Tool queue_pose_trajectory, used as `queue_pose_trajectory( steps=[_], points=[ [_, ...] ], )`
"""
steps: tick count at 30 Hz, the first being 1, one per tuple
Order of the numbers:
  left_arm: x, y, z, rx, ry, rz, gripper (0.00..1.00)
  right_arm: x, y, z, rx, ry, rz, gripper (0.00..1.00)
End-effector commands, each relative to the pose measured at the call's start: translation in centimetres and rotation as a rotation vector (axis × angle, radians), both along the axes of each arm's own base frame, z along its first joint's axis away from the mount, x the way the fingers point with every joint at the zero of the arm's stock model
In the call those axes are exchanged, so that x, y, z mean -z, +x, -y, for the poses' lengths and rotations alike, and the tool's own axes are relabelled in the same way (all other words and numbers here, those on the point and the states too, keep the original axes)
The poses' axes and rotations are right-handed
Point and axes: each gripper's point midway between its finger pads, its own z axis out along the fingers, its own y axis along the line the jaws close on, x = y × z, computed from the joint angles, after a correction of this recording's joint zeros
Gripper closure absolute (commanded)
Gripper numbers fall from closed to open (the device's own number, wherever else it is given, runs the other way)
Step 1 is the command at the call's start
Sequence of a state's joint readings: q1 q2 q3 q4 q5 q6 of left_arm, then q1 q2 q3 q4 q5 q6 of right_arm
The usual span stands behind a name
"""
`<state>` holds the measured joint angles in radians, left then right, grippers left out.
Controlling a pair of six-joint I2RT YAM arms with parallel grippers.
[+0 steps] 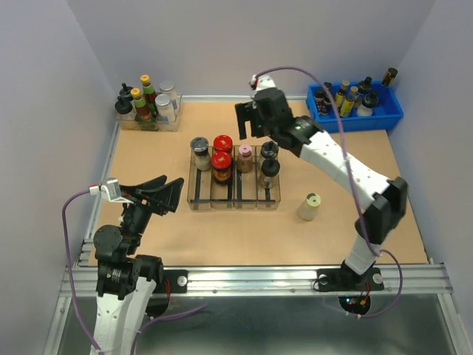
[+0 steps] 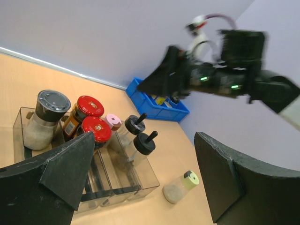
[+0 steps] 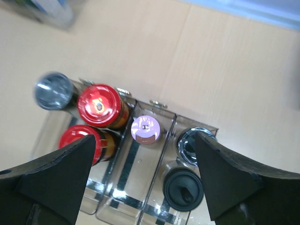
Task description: Organize the condiment bottles
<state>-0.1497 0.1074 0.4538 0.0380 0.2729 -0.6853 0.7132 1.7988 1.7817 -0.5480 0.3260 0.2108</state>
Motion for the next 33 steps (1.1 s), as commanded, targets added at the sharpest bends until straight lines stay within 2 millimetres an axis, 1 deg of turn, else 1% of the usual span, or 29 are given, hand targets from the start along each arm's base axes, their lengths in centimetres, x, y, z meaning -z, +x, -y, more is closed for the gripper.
queue_pose_trajectory(
  steps=[1,3,4,5,6,7,8,9,10,11,13,14,15,18,19,22,23,29,33],
  points=[
    [-2.5,-0.8,0.0,0.008,-0.01,0.078,0.01,-7.5,-2.5,4.0,0.068,0.08,0.157,0.1],
    [-2.4,-0.8,0.1,0.012,-0.012,0.079,0.01,-7.7,-3.3,6.7,0.164,0.067,0.179,0.1],
    [-2.4,-0.7,0.1,0.014,-0.013,0.08,0.01,-5.5,-3.7,8.9,0.255,0.001,0.164,0.11],
    [-2.2,-0.6,0.2,0.017,-0.016,0.075,0.01,-4.8,-4.5,10.2,0.302,-0.002,0.15,0.11],
    [-2.1,-0.5,0.2,0.02,-0.016,0.072,0.01,-4.6,-5.5,11.5,0.34,0.002,0.146,0.1],
    [-2.1,-0.5,0.5,0.035,-0.015,0.077,0.01,-3.8,-6.1,12.6,0.38,-0.008,0.133,0.1],
    [-1.6,-0.3,0.7,0.046,-0.017,0.065,0.01,-0.6,-7.4,13.7,0.414,-0.035,0.065,0.09],
    [-1.4,-0.2,1.0,0.06,-0.014,0.055,0.01,-0.4,-8.5,14.6,0.437,-0.017,0.06,0.08],
    [-1.2,-0.1,1.1,0.066,-0.014,0.053,0.01,0.5,-9.2,15.3,0.484,0.016,0.043,0.07],
    [-1.1,0.0,1.2,0.073,-0.014,0.049,0.01,3.3,-10.6,16.4,0.501,-0.032,-0.011,0.06],
    [-1.0,0.1,1.4,0.084,-0.014,0.049,0.01,4.4,-12.3,17.4,0.528,0.008,-0.04,0.06],
    [-1.0,0.1,1.4,0.086,-0.014,0.051,0.01,5.8,-13.2,18.0,0.535,-0.008,-0.064,0.05],
    [-1.0,0.1,1.4,0.086,-0.014,0.054,0.01,6.0,-13.8,18.6,0.546,-0.004,-0.063,0.05],
    [-1.0,0.2,1.5,0.091,-0.015,0.051,0.01,7.4,-14.9,19.9,0.586,-0.03,-0.083,0.04],
    [-0.9,0.2,1.6,0.096,-0.021,0.05,0.01,8.1,-15.4,20.3,0.594,-0.041,-0.096,0.03],
    [-1.0,0.1,1.6,0.101,-0.027,0.053,0.01,9.5,-16.1,20.9,0.607,-0.054,-0.122,0.03],
    [-1.0,0.0,1.6,0.102,-0.029,0.055,0.01,10.4,-16.6,21.0,0.612,-0.059,-0.143,0.03],
    [-0.8,0.1,1.7,0.102,-0.026,0.053,0.01,13.3,-17.9,21.3,0.621,-0.073,-0.212,0.04],
    [-0.6,0.2,1.7,0.101,-0.027,0.048,0.01,13.8,-18.0,21.1,0.612,-0.069,-0.222,0.07]
  ],
)
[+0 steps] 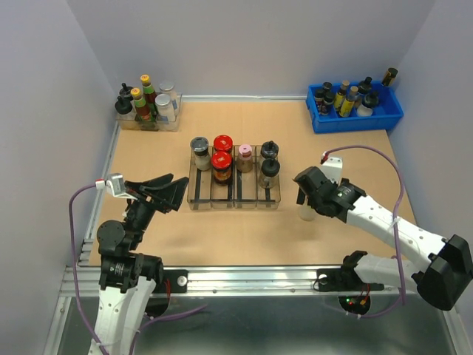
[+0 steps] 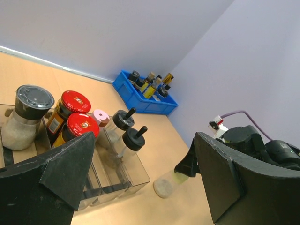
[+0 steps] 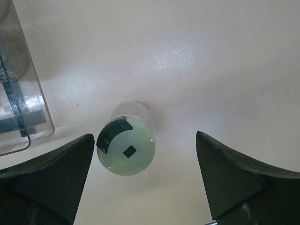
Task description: Organize the condiment bottles
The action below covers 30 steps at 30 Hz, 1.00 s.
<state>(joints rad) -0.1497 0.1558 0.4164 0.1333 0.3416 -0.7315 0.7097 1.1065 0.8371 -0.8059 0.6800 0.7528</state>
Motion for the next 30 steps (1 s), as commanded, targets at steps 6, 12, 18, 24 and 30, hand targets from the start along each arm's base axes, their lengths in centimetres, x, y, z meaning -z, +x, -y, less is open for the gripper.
queue_pose_trajectory(
  steps=[6,12,18,24,30],
  points=[
    [-1.0,-0.4,0.3,0.023,-0.007,0.058,0.01,1.5,0.1,-1.5,-0.036,0.07,-0.008,0.25],
    [-1.1,-0.6,0.2,0.015,-0.004,0.064,0.01,2.8,0.4,-2.7,-0.089,0.087,-0.034,0.36],
    [-1.0,-0.7,0.1,0.012,-0.004,0.061,0.01,2.5,0.7,-3.0,-0.11,0.096,-0.02,0.71],
    [-1.2,-0.7,0.1,0.01,-0.008,0.064,0.01,-0.7,1.4,-4.3,-0.178,0.152,0.037,1.0],
    [-1.5,-0.7,0.0,0.008,-0.007,0.068,0.01,-7.3,1.7,-8.1,-0.406,0.271,0.114,1.0]
  ],
)
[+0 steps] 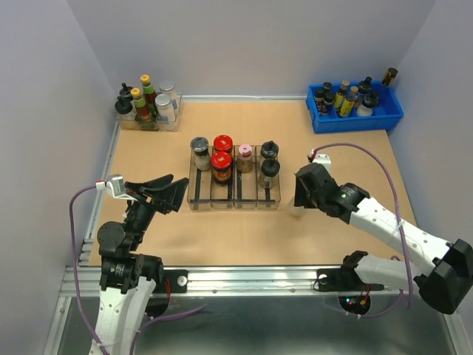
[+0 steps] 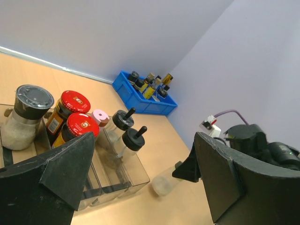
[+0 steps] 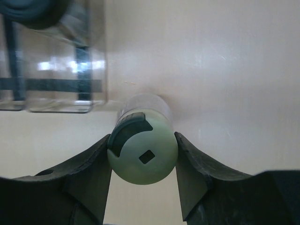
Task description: Organize the condiment bottles
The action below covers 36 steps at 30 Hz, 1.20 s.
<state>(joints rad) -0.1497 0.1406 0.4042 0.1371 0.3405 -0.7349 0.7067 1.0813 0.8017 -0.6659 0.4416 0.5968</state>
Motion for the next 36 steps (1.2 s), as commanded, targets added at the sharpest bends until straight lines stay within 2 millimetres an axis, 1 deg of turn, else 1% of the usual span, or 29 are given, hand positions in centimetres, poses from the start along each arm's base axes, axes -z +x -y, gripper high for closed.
queue_pose_trajectory(
  steps=[1,2,3,4,5,6,7,8,9,10,11,12,13,15,16,18,21,22,23,25,26,27,29,30,31,33,36],
  points=[
    [-1.7,-0.6,0.0,0.005,-0.003,0.063,0.01,-9.0,1.9,-4.5,-0.189,0.184,0.164,1.0],
    [-1.8,-0.6,0.0,0.006,-0.002,0.065,0.01,-11.1,1.9,-5.7,-0.26,0.22,0.189,1.0],
    [-1.8,-0.5,0.0,0.006,0.0,0.064,0.01,-11.5,1.9,-6.4,-0.293,0.23,0.189,1.0],
    [-1.7,-0.4,0.0,0.006,0.0,0.061,0.01,-12.9,2.1,-7.3,-0.341,0.252,0.212,1.0],
    [-1.7,-0.4,0.1,0.006,0.0,0.062,0.01,-12.4,2.5,-8.0,-0.362,0.243,0.193,1.0],
    [-1.7,-0.4,0.1,0.007,0.001,0.061,0.01,-13.2,2.7,-8.5,-0.385,0.257,0.213,0.99],
    [-1.8,-0.4,0.1,0.006,0.0,0.064,0.01,-12.5,3.1,-9.3,-0.409,0.251,0.193,1.0],
    [-1.6,-0.3,0.1,0.008,-0.001,0.06,0.01,-13.4,3.5,-10.7,-0.459,0.282,0.213,1.0],
    [-1.8,-0.4,0.1,0.011,-0.002,0.064,0.01,-12.6,4.0,-11.7,-0.481,0.281,0.192,1.0],
    [-1.7,-0.3,0.2,0.012,-0.001,0.063,0.01,-12.8,4.2,-12.4,-0.504,0.29,0.195,1.0],
    [-1.8,-0.4,0.2,0.012,-0.001,0.064,0.01,-13.4,4.8,-13.1,-0.515,0.3,0.222,1.0],
    [-1.8,-0.4,0.2,0.012,-0.001,0.066,0.01,-13.3,5.2,-14.3,-0.549,0.31,0.211,1.0],
    [-1.8,-0.4,0.2,0.012,-0.001,0.066,0.01,-13.9,5.6,-15.0,-0.564,0.321,0.231,1.0],
    [-1.9,-0.5,0.1,0.011,-0.002,0.069,0.01,-13.9,6.1,-16.1,-0.592,0.314,0.234,1.0],
    [-1.8,-0.4,0.1,0.01,0.001,0.069,0.01,-13.8,6.8,-16.9,-0.601,0.31,0.23,1.0],
    [-1.8,-0.4,0.1,0.01,0.001,0.069,0.01,-13.7,7.3,-17.8,-0.622,0.3,0.234,1.0],
    [-1.7,-0.4,0.1,0.007,0.001,0.066,0.01,-13.0,8.3,-19.3,-0.638,0.276,0.225,1.0],
    [-1.6,-0.4,0.1,0.009,0.001,0.066,0.01,-12.7,8.4,-19.6,-0.64,0.268,0.22,1.0],
    [-1.5,-0.3,0.1,0.006,0.0,0.063,0.01,-12.1,9.2,-19.9,-0.63,0.242,0.219,1.0],
    [-1.5,-0.4,0.1,0.006,-0.001,0.067,0.01,-11.8,9.5,-20.5,-0.621,0.214,0.225,1.0],
    [-1.4,-0.4,0.0,0.005,-0.002,0.065,0.01,-11.6,10.1,-20.4,-0.6,0.185,0.235,1.0],
    [-1.5,-0.6,0.0,0.004,-0.001,0.07,0.01,-10.8,10.2,-20.8,-0.6,0.162,0.226,1.0],
    [-1.4,-0.6,-0.1,-0.001,0.0,0.067,0.01,-9.9,10.6,-20.9,-0.581,0.127,0.225,1.0],
    [-1.5,-0.6,-0.1,-0.004,0.001,0.067,0.01,-9.9,11.1,-20.7,-0.557,0.098,0.236,1.0],
    [-1.5,-0.7,-0.2,-0.009,0.005,0.068,0.01,-8.9,11.1,-20.9,-0.553,0.068,0.225,1.0],
    [-1.5,-0.7,-0.3,-0.014,0.011,0.066,0.01,-8.3,11.5,-20.5,-0.525,0.015,0.23,1.0],
    [-1.4,-0.8,-0.3,-0.017,0.01,0.066,0.01,-7.9,11.8,-20.1,-0.501,-0.025,0.235,1.0]
  ],
)
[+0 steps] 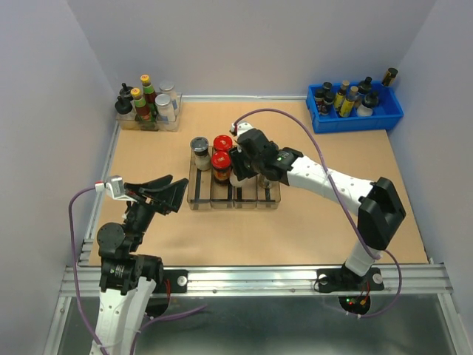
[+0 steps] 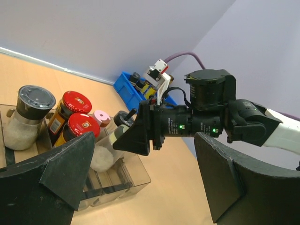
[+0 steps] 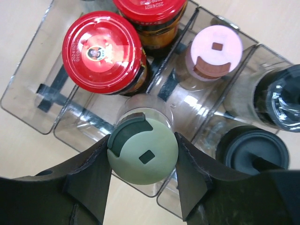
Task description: Organize the condiment bottles
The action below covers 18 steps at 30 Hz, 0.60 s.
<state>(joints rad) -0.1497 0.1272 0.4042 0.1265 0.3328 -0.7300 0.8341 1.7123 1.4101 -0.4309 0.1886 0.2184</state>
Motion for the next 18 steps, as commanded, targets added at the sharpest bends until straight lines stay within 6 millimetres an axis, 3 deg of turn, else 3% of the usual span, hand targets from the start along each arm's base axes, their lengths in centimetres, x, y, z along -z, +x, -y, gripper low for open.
queue_pose_trajectory(
  steps=[1,8,10,15,18],
  points=[
    [-1.4,-0.6,-0.2,-0.007,0.009,0.06,0.01,-3.4,2.3,0.2,0.072,-0.022,0.141,1.0],
    [-1.4,-0.6,-0.2,-0.008,0.007,0.059,0.01,-2.7,2.5,1.2,0.103,-0.071,0.151,1.0],
    [-1.5,-0.7,-0.3,-0.012,0.01,0.061,0.01,-3.4,2.4,1.6,0.112,-0.063,0.163,1.0],
    [-1.2,-0.6,-0.2,-0.009,0.006,0.052,0.01,-1.6,2.4,1.2,0.102,-0.077,0.131,1.0],
    [-1.4,-0.8,-0.2,-0.009,0.006,0.062,0.01,0.4,2.4,0.7,0.109,-0.09,0.092,1.0]
  ],
)
